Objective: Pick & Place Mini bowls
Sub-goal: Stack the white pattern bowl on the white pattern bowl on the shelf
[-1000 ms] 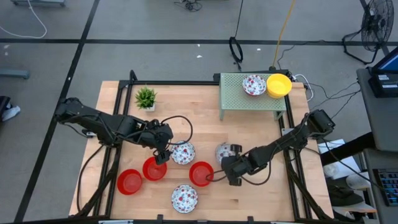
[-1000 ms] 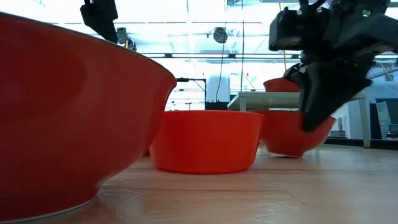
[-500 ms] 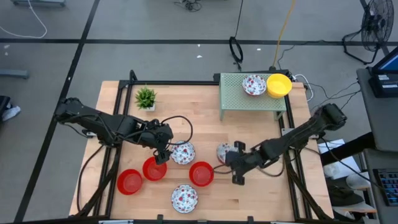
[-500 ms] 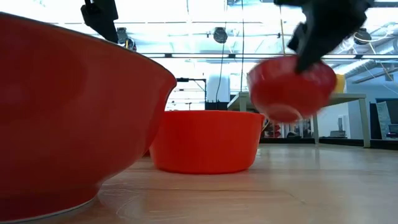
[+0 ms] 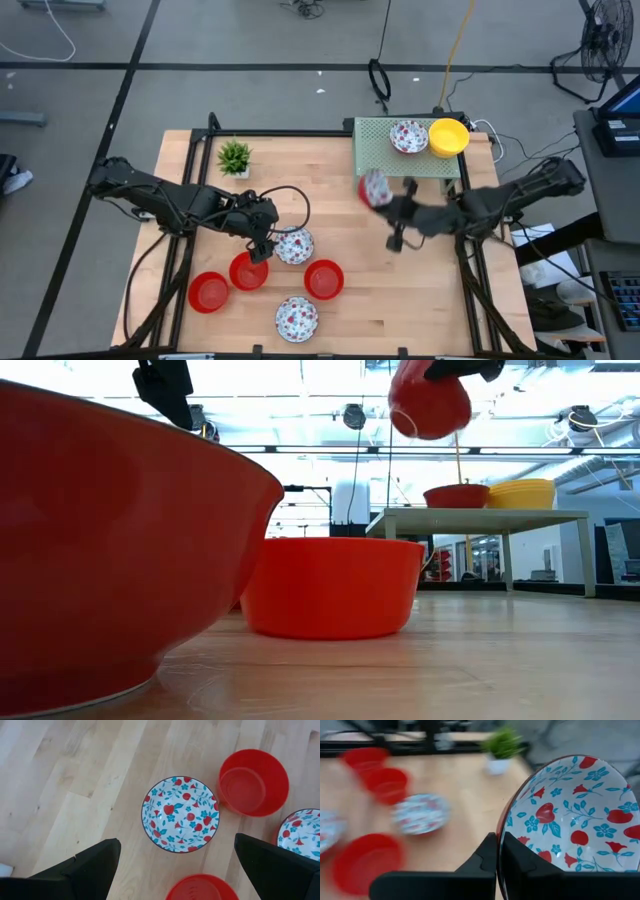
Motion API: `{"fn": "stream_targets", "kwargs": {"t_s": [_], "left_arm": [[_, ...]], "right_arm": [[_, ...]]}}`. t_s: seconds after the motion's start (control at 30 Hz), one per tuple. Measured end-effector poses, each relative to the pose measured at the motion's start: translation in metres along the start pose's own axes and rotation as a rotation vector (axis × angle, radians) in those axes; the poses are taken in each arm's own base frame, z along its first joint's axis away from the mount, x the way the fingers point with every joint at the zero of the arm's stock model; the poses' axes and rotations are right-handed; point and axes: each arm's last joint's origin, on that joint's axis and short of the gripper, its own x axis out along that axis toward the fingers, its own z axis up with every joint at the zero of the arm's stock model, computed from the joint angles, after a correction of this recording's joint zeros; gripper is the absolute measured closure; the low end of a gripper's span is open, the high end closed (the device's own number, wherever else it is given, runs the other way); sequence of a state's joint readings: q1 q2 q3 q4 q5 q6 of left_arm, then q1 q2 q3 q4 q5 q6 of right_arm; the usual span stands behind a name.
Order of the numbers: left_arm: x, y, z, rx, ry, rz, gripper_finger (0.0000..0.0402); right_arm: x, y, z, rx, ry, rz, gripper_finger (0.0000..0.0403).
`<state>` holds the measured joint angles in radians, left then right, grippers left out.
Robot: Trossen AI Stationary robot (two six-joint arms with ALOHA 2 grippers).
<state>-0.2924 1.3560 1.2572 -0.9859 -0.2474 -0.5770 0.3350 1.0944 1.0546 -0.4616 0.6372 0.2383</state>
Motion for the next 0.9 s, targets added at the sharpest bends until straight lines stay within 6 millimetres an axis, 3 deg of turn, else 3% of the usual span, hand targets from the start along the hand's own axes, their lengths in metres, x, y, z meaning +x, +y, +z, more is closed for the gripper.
{"fn": "stream_targets", "kwargs": {"t_s": [0.23,0.53,0.73,0.9], "left_arm": [[0.000,0.000,0.000,-0.001,0.000,0.000,0.0007],[0.000,0.000,0.000,0.021,0.000,0.000,0.0007],[0.000,0.001,0.001,0.019,-0.021,0.028,0.0007],[0.001,0.003,0.003,0.021,-0.027,0.041,0.0007]], "right_arm": [[0.003,-0.052,0.011,-0.020,-0.026,-0.196,0.0402],[0.015,-0.109,0.005,0.027,0.219,-0.383,0.0402],[0.016,-0.138,0.015,0.070,0.329,-0.495,0.0403],[0.024,-0.151,0.015,0.101,0.431,-0.541,0.0403]]}}
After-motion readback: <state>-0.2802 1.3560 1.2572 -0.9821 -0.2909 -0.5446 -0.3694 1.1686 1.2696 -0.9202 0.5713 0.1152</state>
